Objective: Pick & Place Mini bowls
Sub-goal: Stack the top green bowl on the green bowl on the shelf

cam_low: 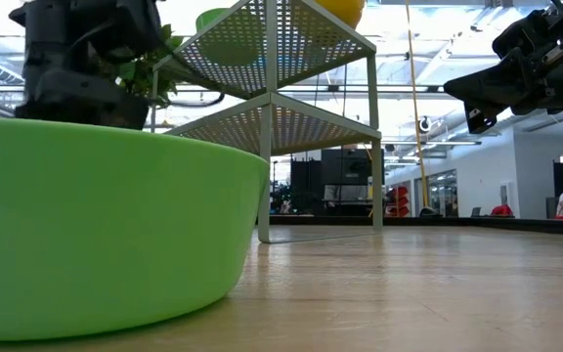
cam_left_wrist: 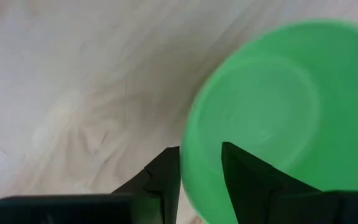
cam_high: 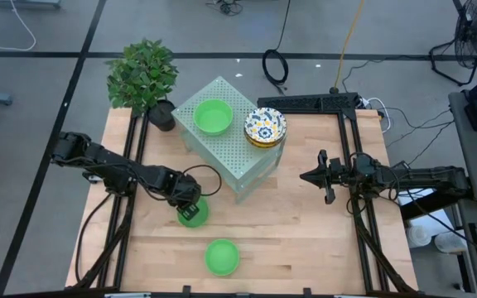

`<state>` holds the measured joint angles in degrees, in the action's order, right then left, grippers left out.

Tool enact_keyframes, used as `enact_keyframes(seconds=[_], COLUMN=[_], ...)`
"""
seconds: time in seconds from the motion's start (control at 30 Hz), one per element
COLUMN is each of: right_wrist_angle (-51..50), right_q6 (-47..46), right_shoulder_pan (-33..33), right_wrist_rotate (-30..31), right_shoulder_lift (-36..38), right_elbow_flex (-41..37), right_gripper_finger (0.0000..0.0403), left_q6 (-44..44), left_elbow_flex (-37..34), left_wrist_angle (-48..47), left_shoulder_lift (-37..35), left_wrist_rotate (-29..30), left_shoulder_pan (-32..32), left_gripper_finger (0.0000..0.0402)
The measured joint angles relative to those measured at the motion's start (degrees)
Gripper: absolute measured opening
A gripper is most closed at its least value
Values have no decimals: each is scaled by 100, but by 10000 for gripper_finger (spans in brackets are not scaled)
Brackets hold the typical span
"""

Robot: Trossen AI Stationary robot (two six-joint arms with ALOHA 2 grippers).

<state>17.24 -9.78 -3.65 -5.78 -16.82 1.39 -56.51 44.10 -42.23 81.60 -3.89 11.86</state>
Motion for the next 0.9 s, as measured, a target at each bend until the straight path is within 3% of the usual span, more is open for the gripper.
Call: enact_keyframes(seconds=[0.17,0.9], right_wrist_angle=[2,-1], right_q6=[-2,-2], right_shoulder_pan=[0,-2], right_wrist_rotate=[0,0], right_shoulder_lift=[2,0], right_elbow_flex=[0,0], right_gripper_finger=[0,0], left_q6=[75,56], left_elbow_flex=[316,326], left_wrist_angle=[-211,-242], left_shoulder_lift=[-2,-1], left_wrist_rotate=[149,820], left_shoulder_pan=[0,269], left_gripper_finger=[120,120])
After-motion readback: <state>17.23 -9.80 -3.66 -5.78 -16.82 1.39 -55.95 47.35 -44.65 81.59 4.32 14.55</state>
